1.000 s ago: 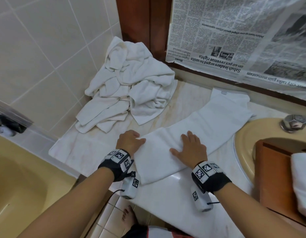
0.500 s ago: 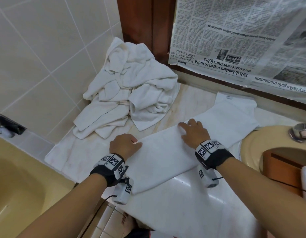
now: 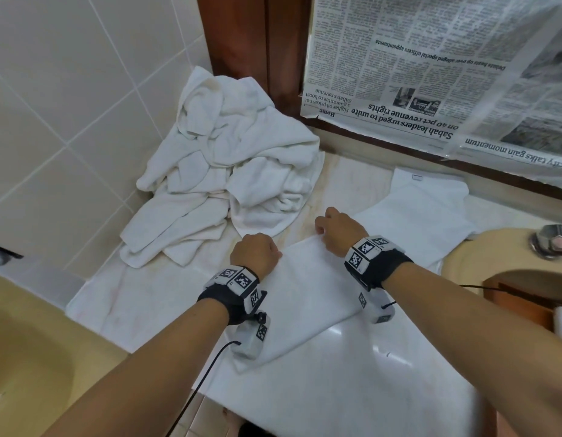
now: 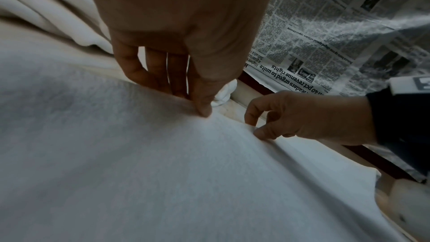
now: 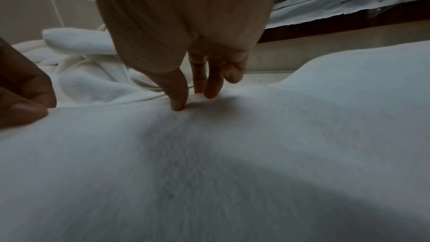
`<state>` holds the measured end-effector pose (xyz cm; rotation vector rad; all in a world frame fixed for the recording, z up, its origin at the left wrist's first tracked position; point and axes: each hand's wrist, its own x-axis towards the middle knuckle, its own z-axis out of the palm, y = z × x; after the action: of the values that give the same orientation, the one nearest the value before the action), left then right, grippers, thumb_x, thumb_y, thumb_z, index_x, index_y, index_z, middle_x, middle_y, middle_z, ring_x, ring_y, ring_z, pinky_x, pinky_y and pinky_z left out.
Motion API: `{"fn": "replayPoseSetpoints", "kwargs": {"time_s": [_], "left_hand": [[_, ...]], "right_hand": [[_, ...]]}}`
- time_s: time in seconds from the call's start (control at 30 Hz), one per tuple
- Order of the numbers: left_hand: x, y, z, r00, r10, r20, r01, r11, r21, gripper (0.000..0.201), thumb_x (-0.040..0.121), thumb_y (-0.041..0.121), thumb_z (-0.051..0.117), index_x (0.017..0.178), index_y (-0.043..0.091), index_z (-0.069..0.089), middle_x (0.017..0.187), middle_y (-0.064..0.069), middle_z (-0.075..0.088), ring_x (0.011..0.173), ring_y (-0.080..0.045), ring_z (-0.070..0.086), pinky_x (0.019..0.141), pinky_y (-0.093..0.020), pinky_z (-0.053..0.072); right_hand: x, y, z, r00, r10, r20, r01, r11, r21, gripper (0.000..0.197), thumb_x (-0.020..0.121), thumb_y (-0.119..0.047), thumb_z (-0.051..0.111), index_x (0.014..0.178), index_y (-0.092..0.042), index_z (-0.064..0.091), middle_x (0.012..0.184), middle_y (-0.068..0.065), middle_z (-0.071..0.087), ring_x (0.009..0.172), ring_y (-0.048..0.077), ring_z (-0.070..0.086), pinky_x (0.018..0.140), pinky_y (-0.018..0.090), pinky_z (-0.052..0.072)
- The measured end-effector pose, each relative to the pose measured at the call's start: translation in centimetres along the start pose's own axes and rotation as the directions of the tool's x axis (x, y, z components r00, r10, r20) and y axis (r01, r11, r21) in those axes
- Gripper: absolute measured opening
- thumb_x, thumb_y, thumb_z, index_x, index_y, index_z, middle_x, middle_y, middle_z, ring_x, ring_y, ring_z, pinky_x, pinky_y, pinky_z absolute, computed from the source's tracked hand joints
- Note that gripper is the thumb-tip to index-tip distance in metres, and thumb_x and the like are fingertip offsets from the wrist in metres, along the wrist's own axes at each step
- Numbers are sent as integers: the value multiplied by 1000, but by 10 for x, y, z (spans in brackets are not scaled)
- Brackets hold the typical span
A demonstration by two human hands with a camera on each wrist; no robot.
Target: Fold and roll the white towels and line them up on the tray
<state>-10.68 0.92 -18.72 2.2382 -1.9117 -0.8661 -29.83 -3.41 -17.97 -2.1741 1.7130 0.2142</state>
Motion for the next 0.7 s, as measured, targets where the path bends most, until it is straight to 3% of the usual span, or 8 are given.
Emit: {"fn": "replayPoseSetpoints", "kwargs": {"time_s": [0.1, 0.17, 0.27, 0.43, 0.57, 0.7], "left_hand": [[3, -3, 2, 1000, 6, -13, -7, 1000, -13, 18, 90, 32, 59, 79, 18, 62, 90, -2, 68, 87, -25, 63, 68, -29, 44], [4, -4, 3, 1000, -1, -24, 0, 999, -37, 17, 92, 30, 58, 79, 19, 58, 92, -2, 67, 89, -25, 62, 69, -30, 44], [5, -6, 9, 999, -2, -38, 0, 998, -59, 14, 94, 29, 57, 83, 20, 55, 98, -2, 64, 94, -23, 59, 73, -30, 43], [3, -15, 14, 999, 30, -40, -36, 987, -159, 13, 90, 31, 64, 85, 20, 57, 95, -2, 61, 94, -21, 59, 82, -37, 50], [-10, -39, 8, 993, 99, -59, -108, 982, -153, 21, 86, 32, 69, 101, 19, 64, 95, 6, 56, 96, -16, 57, 87, -35, 47], [-29, -75, -2, 994, 84, -75, -89, 994, -59, 22, 86, 34, 68, 103, 20, 66, 98, 7, 61, 98, -15, 57, 90, -35, 45]], "right_hand": [[6, -1, -2, 1000, 23, 22, -23, 1000, 20, 18, 89, 1, 44, 93, -17, 49, 104, 3, 40, 82, 21, 44, 68, 31, 37], [10, -1, -3, 998, 38, 43, -39, 999, 36, 17, 89, 1, 43, 93, -16, 46, 104, 4, 42, 83, 23, 47, 70, 32, 38], [14, -4, 0, 996, 72, 57, -72, 997, 5, 21, 91, -2, 41, 109, -8, 50, 115, 9, 45, 95, 29, 54, 73, 35, 41], [6, -17, 1, 985, 174, 19, -174, 985, 15, 32, 94, -7, 42, 126, -6, 41, 127, 13, 39, 109, 30, 47, 74, 35, 38], [-32, -45, 15, 987, 153, -45, -153, 988, 7, 50, 94, -27, 48, 139, -13, 30, 146, 13, 23, 125, 33, 35, 93, 41, 37], [-63, -72, 47, 983, 162, 90, -165, 986, 29, 68, 96, -53, 37, 150, -17, 14, 160, 12, -7, 145, 39, 3, 110, 53, 23]]}}
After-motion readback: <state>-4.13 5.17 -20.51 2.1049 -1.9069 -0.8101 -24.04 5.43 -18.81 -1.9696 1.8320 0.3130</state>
